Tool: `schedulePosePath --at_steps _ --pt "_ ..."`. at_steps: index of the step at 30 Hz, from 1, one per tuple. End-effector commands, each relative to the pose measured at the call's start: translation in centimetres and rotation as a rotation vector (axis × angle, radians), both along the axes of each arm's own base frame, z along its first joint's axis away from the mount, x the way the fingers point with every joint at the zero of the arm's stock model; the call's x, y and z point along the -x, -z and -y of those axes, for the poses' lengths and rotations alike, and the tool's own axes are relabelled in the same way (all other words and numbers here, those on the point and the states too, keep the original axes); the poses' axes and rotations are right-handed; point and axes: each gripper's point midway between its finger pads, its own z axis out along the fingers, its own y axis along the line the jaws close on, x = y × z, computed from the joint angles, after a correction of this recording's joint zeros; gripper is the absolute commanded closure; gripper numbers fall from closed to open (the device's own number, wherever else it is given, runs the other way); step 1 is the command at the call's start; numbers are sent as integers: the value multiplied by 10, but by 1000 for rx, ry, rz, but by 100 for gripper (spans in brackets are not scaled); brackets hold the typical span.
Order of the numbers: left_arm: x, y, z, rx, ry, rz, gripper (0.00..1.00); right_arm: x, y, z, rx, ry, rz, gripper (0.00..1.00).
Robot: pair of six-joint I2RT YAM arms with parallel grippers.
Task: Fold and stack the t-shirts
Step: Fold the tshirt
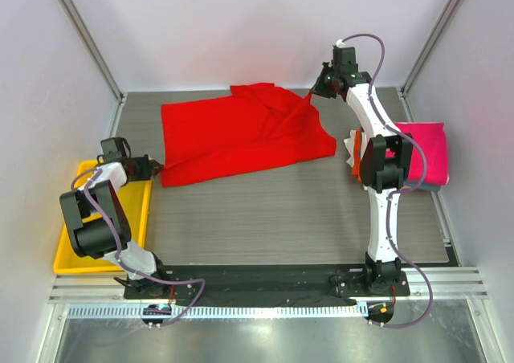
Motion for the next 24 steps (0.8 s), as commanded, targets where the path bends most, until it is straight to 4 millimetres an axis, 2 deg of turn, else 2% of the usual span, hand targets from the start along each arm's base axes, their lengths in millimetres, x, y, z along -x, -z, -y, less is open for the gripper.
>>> schedulePosePath --at_steps 1,7,19,20,21,22,23,24 --pt "-13 -21 -1 0 -6 74 100 -3 -46 9 -7 32 104 99" --pt "-21 -30 -4 -7 -12 98 100 -4 -48 11 -19 25 107 99" --pt "-35 -24 -12 -37 -5 94 100 -10 -36 4 -51 14 95 98" --pt "-37 -25 -12 -38 -1 96 97 -11 -32 3 -57 14 88 91" --pt "-39 -24 -12 -38 8 96 88 -12 -35 1 -63 8 95 51" --pt "-42 -29 -12 -33 12 109 82 -12 -36 -2 -74 -5 94 26" --pt "-44 -31 -10 -26 19 115 74 -11 -35 -3 -78 -11 92 14" --pt "-45 -34 -10 -25 22 127 60 -9 -37 -4 -81 -14 89 12"
